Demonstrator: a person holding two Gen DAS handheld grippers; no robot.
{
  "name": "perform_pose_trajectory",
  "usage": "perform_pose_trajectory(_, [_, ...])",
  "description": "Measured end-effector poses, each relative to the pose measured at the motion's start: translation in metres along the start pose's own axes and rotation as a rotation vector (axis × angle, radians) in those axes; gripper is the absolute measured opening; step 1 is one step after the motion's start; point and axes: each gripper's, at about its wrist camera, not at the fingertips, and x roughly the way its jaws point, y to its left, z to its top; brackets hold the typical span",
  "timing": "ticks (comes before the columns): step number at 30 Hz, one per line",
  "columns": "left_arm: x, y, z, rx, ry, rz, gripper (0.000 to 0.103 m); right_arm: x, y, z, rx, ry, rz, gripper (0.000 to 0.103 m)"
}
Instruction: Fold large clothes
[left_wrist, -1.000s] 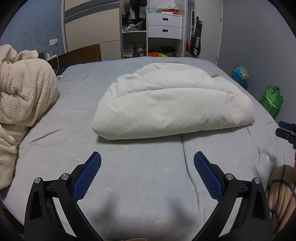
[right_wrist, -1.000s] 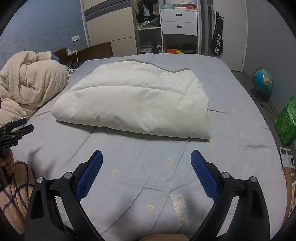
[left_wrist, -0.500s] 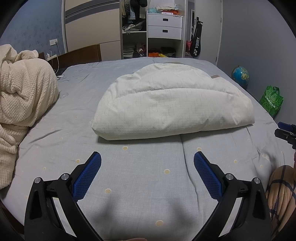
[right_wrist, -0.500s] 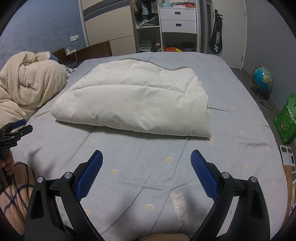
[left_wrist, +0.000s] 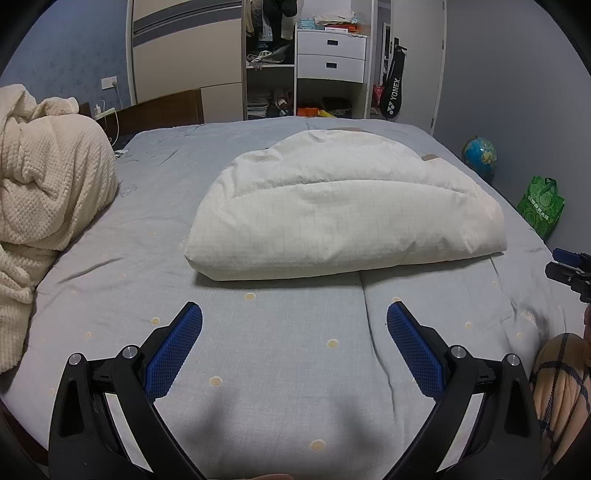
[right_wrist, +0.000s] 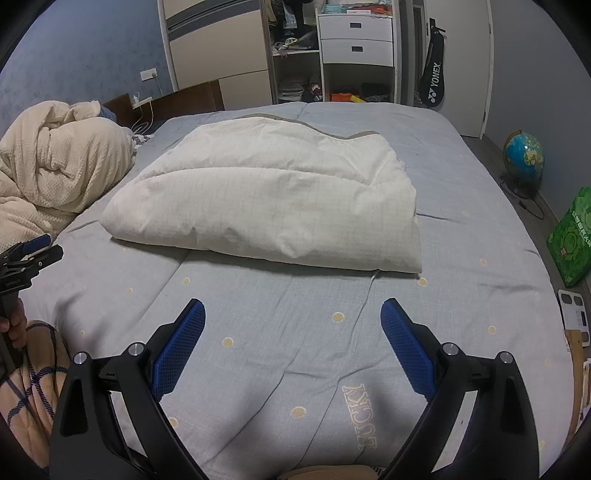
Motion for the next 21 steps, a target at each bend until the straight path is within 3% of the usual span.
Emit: perform_pose_trajectory(21, [-0.0017,-0.0021,0.0003,-0.006,-0.006,-0.001,0.097,0.0,-0.0004,0.0003,0.001,0.0,0.001,0.091])
